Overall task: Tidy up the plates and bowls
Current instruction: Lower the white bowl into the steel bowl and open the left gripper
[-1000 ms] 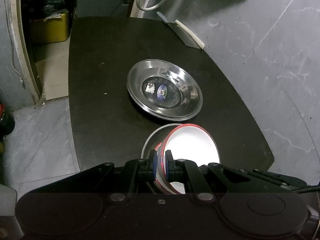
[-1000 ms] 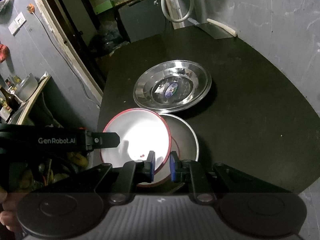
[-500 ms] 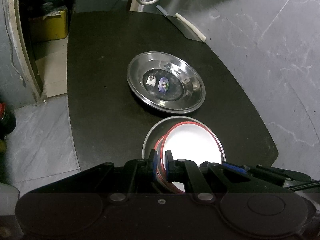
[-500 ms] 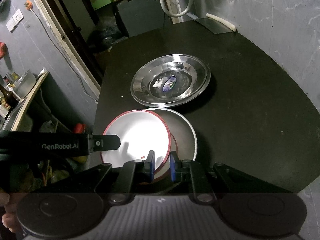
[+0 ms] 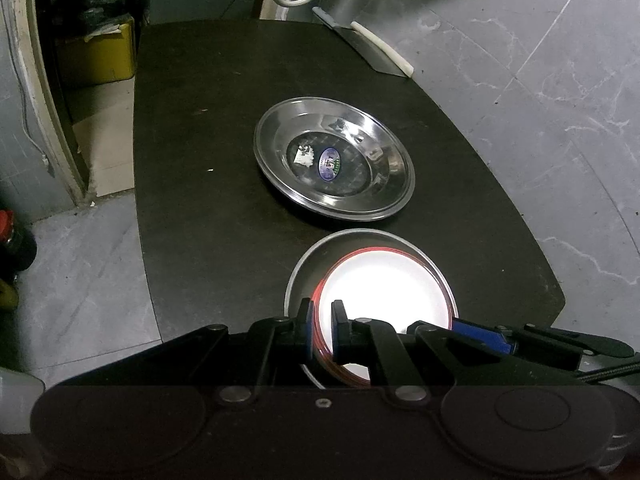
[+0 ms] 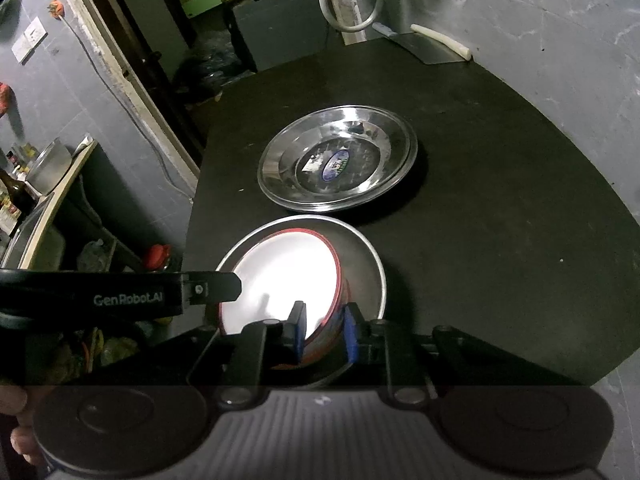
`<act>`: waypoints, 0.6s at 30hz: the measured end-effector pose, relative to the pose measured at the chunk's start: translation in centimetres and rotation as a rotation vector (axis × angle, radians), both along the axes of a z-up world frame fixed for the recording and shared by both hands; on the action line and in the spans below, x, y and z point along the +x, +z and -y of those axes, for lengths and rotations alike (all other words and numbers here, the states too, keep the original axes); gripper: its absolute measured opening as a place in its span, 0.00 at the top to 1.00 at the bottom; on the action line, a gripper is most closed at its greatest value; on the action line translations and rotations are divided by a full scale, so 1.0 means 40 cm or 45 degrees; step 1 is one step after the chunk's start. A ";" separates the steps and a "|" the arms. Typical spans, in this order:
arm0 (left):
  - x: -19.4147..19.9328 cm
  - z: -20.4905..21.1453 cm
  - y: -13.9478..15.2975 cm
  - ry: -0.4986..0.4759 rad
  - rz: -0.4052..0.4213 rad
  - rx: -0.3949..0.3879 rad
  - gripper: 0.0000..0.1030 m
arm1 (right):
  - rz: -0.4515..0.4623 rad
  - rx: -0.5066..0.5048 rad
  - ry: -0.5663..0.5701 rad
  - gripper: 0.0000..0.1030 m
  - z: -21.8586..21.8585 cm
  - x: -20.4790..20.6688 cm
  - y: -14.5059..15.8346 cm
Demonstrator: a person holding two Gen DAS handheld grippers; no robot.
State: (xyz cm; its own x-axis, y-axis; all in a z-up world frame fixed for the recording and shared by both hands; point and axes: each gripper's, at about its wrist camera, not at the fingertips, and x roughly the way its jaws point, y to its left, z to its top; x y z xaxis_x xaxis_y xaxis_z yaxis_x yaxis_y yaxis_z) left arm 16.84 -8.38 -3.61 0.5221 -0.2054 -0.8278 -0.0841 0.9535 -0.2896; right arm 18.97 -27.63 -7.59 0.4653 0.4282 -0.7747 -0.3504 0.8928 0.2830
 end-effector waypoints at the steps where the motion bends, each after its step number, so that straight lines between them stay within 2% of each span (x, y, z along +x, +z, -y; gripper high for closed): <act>1: 0.000 0.001 0.000 0.001 0.000 -0.001 0.91 | 0.001 0.001 0.002 0.76 0.000 0.000 0.000; 18: -0.011 -0.001 0.021 0.014 0.045 0.013 0.74 | 0.042 0.026 -0.007 0.65 0.012 -0.024 0.017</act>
State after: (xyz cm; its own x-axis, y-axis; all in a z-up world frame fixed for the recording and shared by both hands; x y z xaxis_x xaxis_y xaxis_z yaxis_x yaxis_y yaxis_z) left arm 16.38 -8.34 -2.79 0.5533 -0.1913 -0.8107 -0.0843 0.9554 -0.2830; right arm 18.01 -28.13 -6.90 0.4926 0.4411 -0.7502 -0.3551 0.8889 0.2895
